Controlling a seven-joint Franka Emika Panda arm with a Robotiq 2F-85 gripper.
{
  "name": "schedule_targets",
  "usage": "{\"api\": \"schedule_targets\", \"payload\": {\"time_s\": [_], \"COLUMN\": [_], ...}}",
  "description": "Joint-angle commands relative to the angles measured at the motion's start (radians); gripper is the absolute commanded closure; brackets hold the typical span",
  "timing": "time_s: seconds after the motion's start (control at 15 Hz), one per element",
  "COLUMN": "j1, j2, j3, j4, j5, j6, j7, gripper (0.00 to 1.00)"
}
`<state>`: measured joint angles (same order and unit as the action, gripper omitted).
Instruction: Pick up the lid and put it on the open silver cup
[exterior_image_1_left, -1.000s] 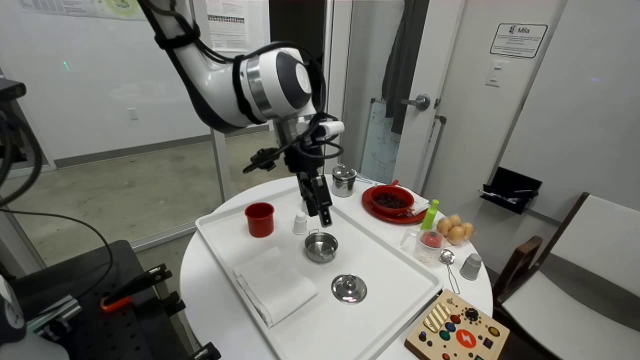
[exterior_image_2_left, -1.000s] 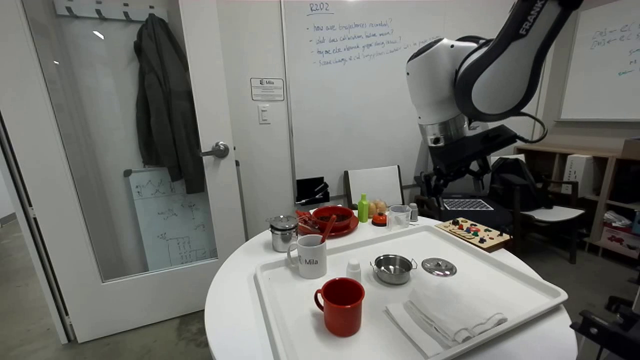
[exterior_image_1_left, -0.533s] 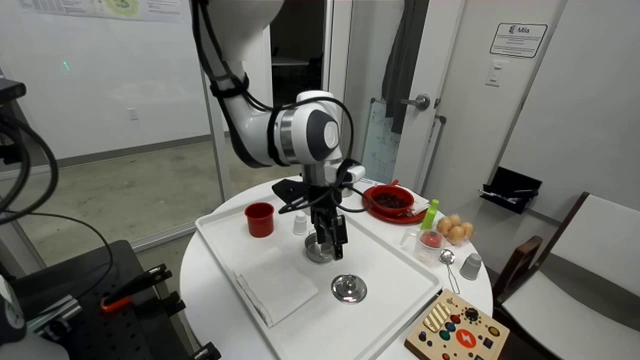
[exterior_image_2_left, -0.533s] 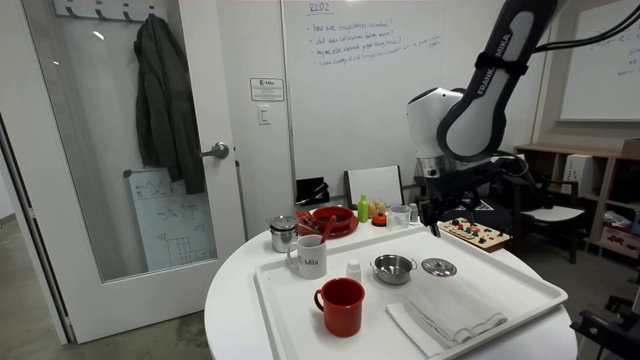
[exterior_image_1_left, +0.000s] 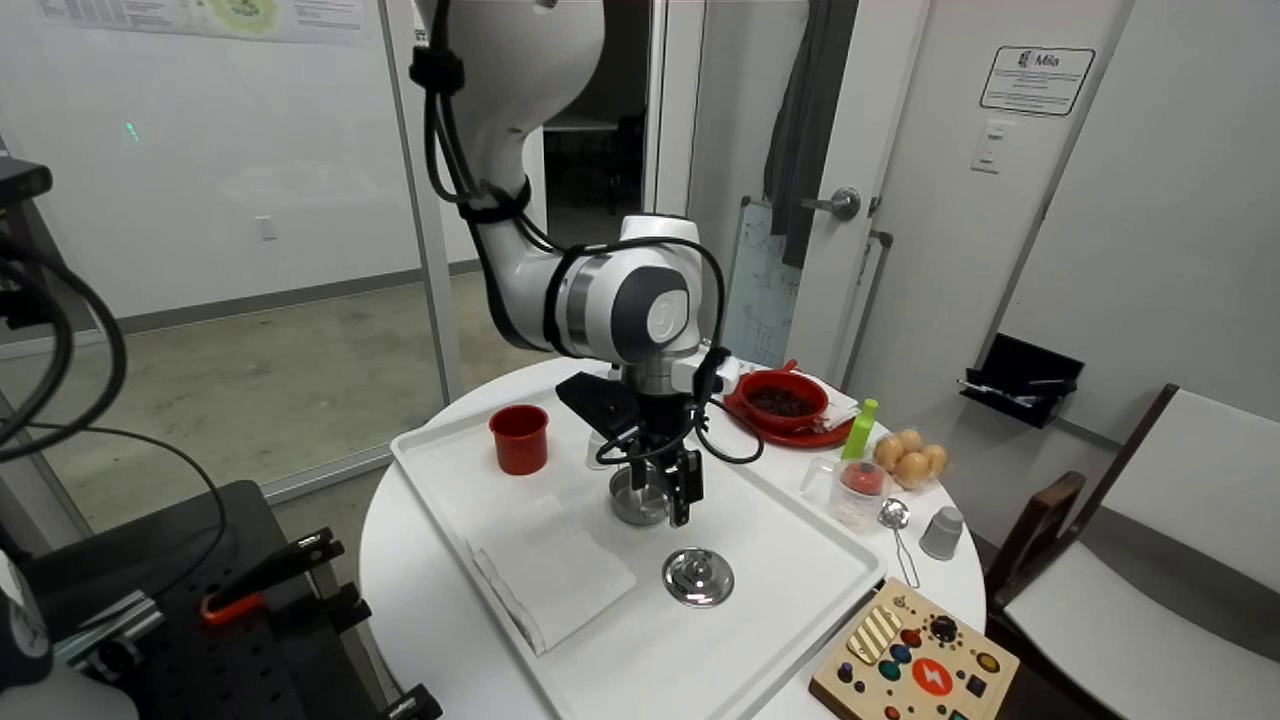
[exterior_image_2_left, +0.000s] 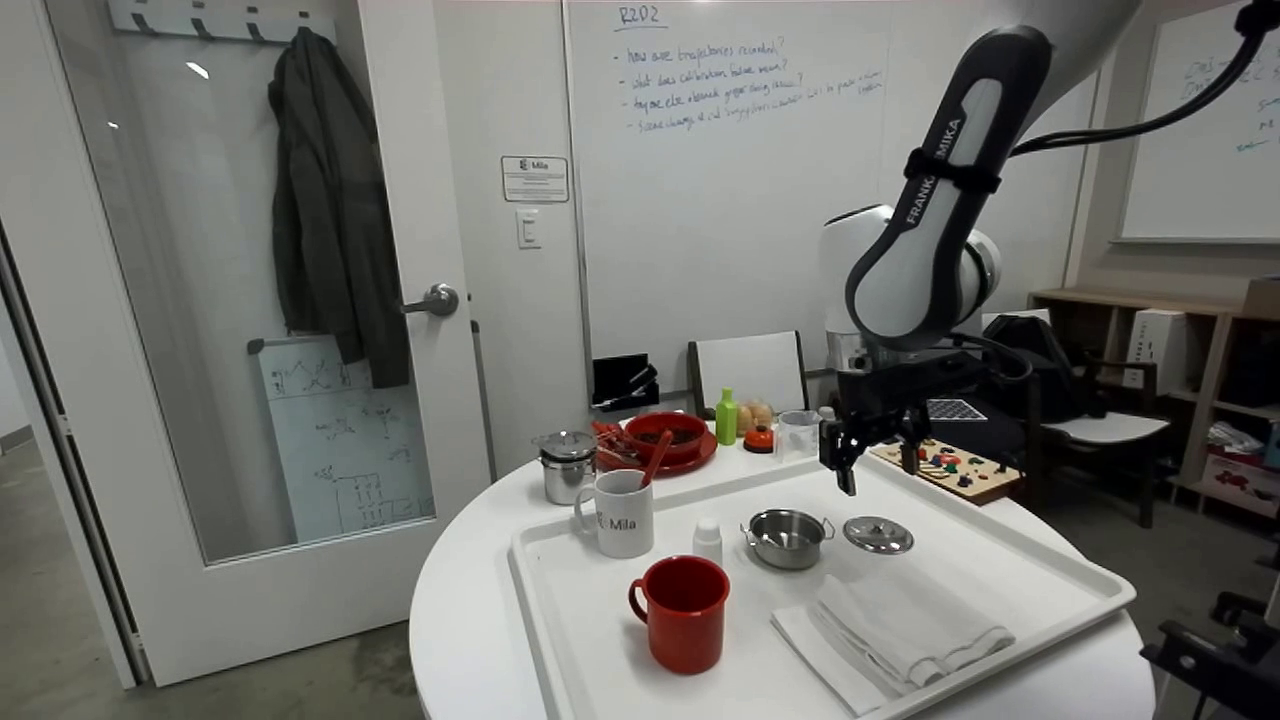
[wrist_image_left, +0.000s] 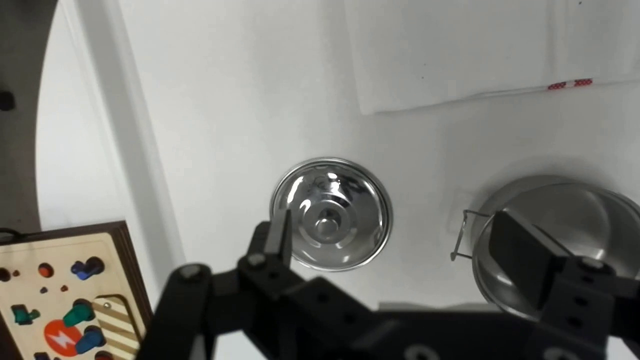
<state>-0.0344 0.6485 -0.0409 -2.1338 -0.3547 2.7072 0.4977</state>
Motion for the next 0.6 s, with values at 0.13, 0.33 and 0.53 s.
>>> {"api": "schedule_targets", "payload": {"time_s": [0.13, 0.33, 0.53], "j1": [0.037, -0.053, -0.121], "j2": [0.04, 0.144, 0.238], "j3": [-0.023, 0.053, 0.092], "j4": [0.024, 0.11, 0.196], "j5": [0.138, 0.238, 0.303], "j6": [0.046, 0.078, 0.054], "j7": [-0.169, -0.351, -0.483], "gripper": [0.0, 0.0, 0.0]}}
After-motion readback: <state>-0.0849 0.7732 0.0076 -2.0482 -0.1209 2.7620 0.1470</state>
